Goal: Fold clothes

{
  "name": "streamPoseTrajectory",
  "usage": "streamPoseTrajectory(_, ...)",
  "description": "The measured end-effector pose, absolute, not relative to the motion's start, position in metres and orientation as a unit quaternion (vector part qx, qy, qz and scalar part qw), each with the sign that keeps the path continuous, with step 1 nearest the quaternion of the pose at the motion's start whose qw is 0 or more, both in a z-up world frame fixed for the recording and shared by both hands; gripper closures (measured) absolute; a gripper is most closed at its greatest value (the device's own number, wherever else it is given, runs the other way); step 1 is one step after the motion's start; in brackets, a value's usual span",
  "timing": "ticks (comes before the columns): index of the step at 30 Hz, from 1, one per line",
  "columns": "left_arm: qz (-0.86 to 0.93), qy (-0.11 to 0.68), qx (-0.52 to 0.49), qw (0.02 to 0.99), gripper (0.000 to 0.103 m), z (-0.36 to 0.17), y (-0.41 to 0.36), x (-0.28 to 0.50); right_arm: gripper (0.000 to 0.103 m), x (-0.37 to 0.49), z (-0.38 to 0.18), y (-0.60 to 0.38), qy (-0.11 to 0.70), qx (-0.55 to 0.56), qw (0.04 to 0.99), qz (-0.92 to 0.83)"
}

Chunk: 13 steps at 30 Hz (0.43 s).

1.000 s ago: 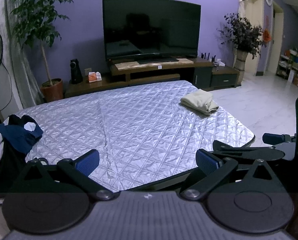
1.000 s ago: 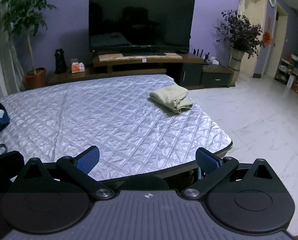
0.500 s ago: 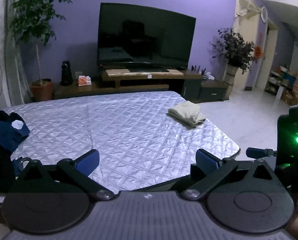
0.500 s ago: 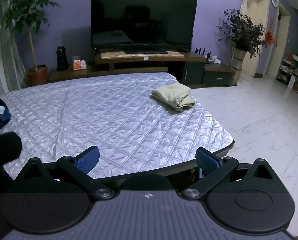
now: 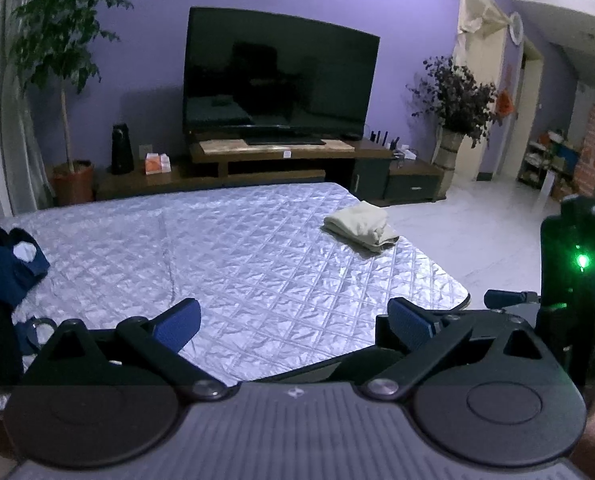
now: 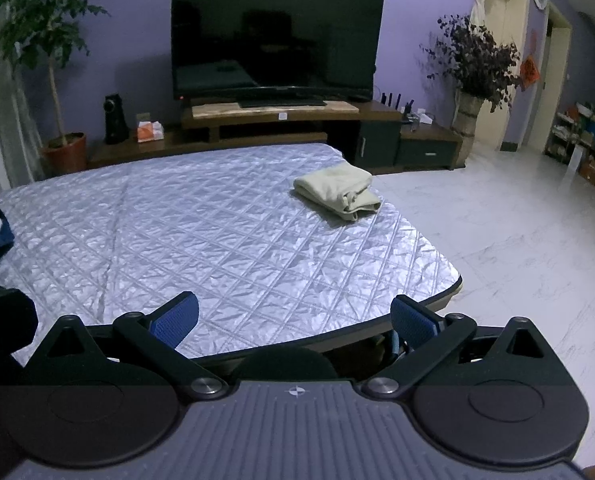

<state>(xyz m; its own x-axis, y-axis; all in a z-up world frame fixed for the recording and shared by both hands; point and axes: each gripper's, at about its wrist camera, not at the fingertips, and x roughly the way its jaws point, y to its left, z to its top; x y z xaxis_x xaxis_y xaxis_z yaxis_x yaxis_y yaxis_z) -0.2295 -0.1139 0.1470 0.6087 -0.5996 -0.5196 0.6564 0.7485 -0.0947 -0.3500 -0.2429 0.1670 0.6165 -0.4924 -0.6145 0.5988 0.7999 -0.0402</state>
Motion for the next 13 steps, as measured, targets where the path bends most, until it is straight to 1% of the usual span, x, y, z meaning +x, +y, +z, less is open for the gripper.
streamPoseTrajectory(10, -0.355, 0.276, 0.060, 0.891, 0.004, 0.1451, -0.1172, -0.2294, 0.000, -0.3533, 0.1669, -0.2470, 0.305, 0.088, 0.892, -0.322)
streamPoseTrajectory(13, -0.342, 0.277, 0.060, 0.896, 0.005, 0.1447, -0.1159, -0.2280, 0.000, -0.3537, 0.1674, -0.2493, 0.304, 0.088, 0.891, -0.326)
